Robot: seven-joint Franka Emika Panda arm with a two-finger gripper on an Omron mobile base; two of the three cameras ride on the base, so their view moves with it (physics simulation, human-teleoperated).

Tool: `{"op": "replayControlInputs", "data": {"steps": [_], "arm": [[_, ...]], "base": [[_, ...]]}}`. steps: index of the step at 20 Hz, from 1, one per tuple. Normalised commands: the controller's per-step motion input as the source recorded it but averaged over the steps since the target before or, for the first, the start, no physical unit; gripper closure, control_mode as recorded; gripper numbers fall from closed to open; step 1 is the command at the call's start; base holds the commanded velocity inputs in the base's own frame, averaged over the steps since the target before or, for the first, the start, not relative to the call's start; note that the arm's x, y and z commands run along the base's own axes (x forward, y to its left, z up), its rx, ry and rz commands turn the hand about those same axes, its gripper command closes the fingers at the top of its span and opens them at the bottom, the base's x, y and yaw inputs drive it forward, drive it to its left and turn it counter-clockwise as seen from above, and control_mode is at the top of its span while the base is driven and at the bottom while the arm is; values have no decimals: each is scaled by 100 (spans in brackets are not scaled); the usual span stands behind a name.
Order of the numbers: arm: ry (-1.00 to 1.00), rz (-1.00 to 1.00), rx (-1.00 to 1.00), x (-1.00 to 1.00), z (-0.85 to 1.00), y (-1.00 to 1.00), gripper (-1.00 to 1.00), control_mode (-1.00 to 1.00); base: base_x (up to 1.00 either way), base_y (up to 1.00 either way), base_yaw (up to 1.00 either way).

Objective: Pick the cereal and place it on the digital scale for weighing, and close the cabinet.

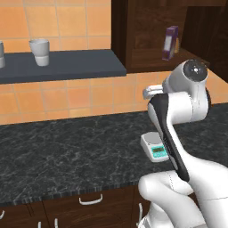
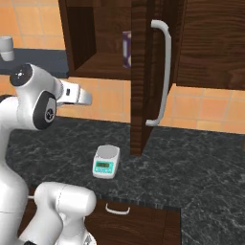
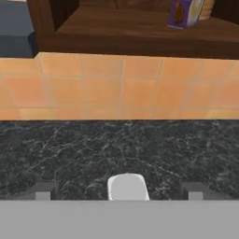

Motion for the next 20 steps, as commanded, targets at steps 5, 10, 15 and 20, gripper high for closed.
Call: {"op": "replayControlInputs", "data": {"steps": [5,10,15,20], "arm": [[-27,0,1,-17,62,-8,-100,-100],[-24,0,0,-4,77,-13,-100,-100],[-7,-3,0,0,61,-13,-100,-100],[-2,-2,0,-1,59,-18,-100,-100]], "base": [[0,0,0],[0,0,0],[0,0,0],[0,0,0]]}}
